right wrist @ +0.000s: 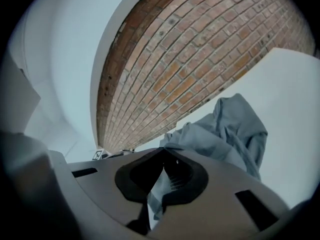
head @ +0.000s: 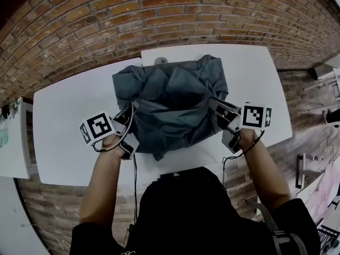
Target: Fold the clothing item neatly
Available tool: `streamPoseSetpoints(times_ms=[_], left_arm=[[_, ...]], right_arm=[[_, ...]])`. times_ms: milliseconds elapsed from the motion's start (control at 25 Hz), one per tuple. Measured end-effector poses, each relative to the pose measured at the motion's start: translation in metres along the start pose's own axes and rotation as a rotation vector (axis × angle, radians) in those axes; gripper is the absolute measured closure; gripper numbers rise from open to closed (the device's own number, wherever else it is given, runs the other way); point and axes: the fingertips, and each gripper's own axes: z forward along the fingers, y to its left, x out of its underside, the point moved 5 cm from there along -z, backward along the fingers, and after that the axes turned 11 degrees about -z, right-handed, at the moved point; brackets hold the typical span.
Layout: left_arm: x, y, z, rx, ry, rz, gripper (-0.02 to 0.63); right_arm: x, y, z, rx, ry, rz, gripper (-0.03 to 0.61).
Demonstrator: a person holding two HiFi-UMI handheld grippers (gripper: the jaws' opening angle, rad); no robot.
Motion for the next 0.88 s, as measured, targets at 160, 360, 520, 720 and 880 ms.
streamPoseSetpoints(times_ms=[160, 360, 520, 720, 880], left_arm=[[-0.047, -0.011, 0.036, -0.071, -0.028, 0.014, 0.604], [-0.087, -0.002, 0.081, -0.164, -0.031, -0.008, 0.604], [-0.108, 0.029, 0.101, -0.290, -0.060, -0.024, 0.604], [-0.120, 0.066, 0.122, -0.386, -0.050, -0.055, 0.604], [-0.124, 0.086, 0.134, -0.423, 0.003, -0.055, 0.604]], right_arm=[[-0.054, -0.024, 0.039, 0.065, 0.048, -0.067, 0.571], [-0.096, -0.061, 0.094, 0.104, 0.119, -0.039, 0.571], [-0.110, -0.092, 0.136, 0.153, 0.217, -0.071, 0.571], [-0.117, -0.126, 0.177, 0.152, 0.365, -0.170, 0.569], [-0.119, -0.130, 0.190, 0.088, 0.411, -0.268, 0.527]])
